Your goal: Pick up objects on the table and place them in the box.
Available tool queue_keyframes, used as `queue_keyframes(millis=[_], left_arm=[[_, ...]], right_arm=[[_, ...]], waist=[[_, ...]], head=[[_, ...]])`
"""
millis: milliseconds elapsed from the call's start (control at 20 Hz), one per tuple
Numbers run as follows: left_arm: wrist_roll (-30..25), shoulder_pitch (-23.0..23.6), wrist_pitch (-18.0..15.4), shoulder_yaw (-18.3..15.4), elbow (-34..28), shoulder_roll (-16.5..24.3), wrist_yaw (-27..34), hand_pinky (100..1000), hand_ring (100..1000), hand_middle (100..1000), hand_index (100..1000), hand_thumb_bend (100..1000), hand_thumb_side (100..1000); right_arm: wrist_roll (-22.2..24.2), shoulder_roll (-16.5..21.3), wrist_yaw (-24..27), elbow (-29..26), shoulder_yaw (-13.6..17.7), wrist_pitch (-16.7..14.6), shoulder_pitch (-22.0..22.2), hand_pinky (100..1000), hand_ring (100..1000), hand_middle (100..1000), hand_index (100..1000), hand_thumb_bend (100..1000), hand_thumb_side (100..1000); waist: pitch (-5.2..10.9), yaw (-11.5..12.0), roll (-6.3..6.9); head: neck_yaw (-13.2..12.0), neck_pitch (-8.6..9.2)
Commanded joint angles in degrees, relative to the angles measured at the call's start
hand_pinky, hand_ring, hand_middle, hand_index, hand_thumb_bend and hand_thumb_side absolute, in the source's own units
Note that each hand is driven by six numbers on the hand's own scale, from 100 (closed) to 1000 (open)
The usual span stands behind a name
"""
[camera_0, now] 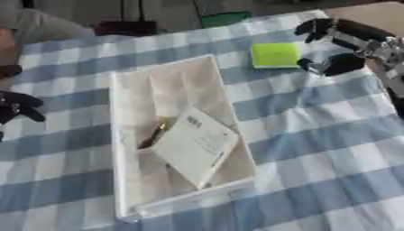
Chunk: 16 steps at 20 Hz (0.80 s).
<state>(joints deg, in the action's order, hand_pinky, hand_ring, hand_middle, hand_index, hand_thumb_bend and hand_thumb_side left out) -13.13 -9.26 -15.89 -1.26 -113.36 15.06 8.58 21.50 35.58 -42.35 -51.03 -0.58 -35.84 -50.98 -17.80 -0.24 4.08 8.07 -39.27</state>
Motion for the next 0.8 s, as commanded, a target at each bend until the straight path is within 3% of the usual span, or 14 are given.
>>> queue_keyframes(millis=[50,350,800], left_arm=[[-0.28,-0.56,-0.02,0.03,-1.23,0.9,-0.05,511,617,818,920,247,911],[-0.57,-0.79,-0.15,0.3,-1.23,0.69,-0.07,511,617,818,920,244,915],[-1.13,-0.74,-0.46,0.63,-1.23,0.3,0.0,512,617,818,921,240,918]], right_arm=[[-1.08,2.25,-2.98,1.7,1.09,-0.22,-1.4,798,787,926,935,314,607],[-1.72,1.5,-4.99,3.86,1.23,-0.32,-1.35,796,782,926,938,304,630],[-1.9,0.56,-4.8,2.77,1.12,0.62,-1.87,788,775,925,938,295,613]], waist=[[0.76,0.19,-0.27],[0.27,0.18,0.15],[-0.03,0.59,0.99]], head=[[0.82,0.71],[0.41,0.63],[0.54,0.71]])
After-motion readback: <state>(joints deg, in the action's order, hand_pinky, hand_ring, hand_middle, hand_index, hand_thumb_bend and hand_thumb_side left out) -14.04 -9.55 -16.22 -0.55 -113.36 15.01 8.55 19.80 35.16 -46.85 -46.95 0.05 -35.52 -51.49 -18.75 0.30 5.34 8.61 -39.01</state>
